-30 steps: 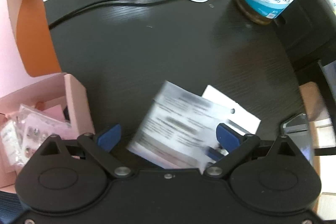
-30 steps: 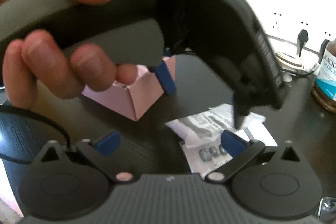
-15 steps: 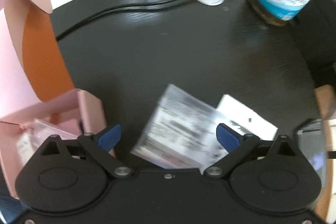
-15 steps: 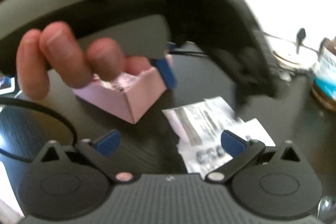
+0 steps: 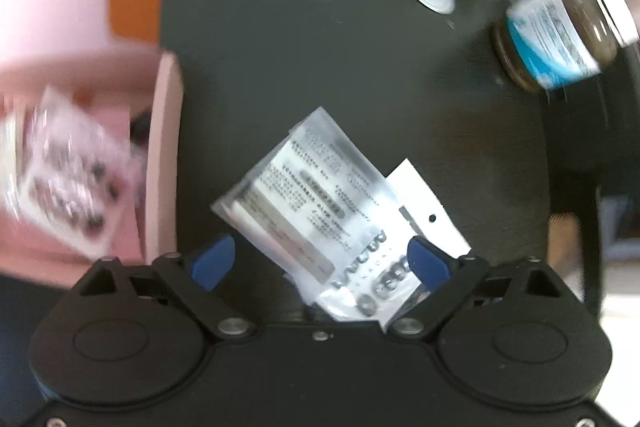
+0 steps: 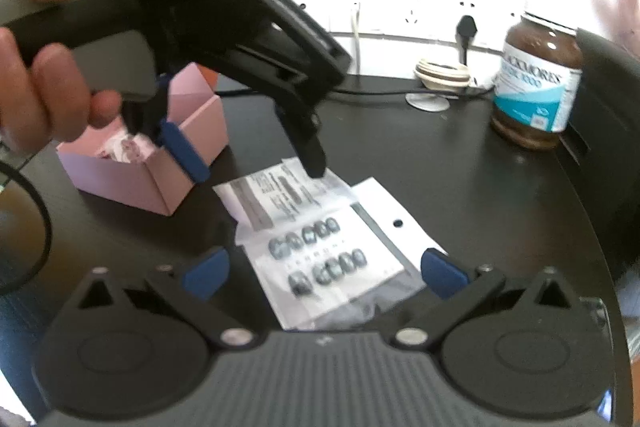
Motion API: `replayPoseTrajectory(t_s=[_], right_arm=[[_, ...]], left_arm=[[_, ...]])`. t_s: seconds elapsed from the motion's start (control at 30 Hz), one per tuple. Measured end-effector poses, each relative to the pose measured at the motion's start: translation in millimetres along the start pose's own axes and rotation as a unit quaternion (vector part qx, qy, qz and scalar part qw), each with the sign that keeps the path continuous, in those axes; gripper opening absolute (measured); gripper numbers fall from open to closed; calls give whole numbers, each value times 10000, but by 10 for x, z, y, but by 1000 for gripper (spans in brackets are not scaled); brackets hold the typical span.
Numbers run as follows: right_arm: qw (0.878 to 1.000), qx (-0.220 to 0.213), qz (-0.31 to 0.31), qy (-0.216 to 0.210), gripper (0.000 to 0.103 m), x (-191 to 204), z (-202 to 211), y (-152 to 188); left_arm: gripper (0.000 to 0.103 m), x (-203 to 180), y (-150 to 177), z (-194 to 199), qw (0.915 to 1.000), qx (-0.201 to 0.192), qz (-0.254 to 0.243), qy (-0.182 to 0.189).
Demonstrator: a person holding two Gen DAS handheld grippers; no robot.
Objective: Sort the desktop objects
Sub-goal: 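Close the left gripper on the white-card bag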
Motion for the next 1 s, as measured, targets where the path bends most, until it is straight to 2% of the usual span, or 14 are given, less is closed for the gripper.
replayPoseTrajectory(t_s=[0.07, 0.13, 0.17, 0.27, 0.33, 0.4, 0.5, 0.6, 0.7, 0.73, 0.87, 0.97, 1.0], right_arm=[[10000, 3, -3, 1, 102, 10, 100, 47], [10000, 22, -4, 0, 102, 37, 97, 69], [10000, 23, -2, -9, 102, 52, 246, 71], [10000, 15, 8, -43, 102, 81, 252, 99], [10000, 11, -51, -29, 102, 75, 243, 125], [9999, 4, -99, -19, 102, 45, 253, 128], [9999, -13, -133, -16, 102, 35, 255, 130], [9999, -42, -147, -12, 102, 38, 260, 123], [9998, -81, -167, -18, 102, 25, 284, 99], [9998, -109, -178, -24, 102, 22, 290, 87], [9997, -168, -193, -64, 102, 37, 286, 55], [9997, -191, -98, -91, 102, 71, 267, 45], [9997, -196, -57, -100, 102, 80, 265, 45]], left_arm=[[89, -8, 4, -26, 9997, -127, 174, -148], [89, -36, 8, -42, 9994, -165, 294, -123], [89, -44, 12, -51, 9992, -169, 352, -104], [87, -92, 7, -80, 9992, -239, 241, -194], [76, -120, -12, -120, 9995, -236, 135, -136], [76, -118, -40, -175, 9995, -286, 83, -144], [75, -135, -152, -203, 9981, -600, -114, -122], [74, -121, -295, -236, 9973, -725, -49, -74], [76, -47, -402, -210, 9971, -712, 253, -36], [81, -34, -416, -206, 9971, -687, 323, -36], [82, -37, -376, -261, 9972, -654, 344, -105], [81, -105, -329, -287, 9967, -763, 170, -227], [76, -127, -314, -285, 9961, -830, 78, -278]])
Point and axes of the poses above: each gripper's, at about its wrist camera, not at the fingertips, and z roughly against the way its jaws point, x to its left, y to its underside, the point moved 2 cm from there along -z, roughly the way its jaws point, and after that the axes turned 10 degrees about -x, right-handed, at the moved point
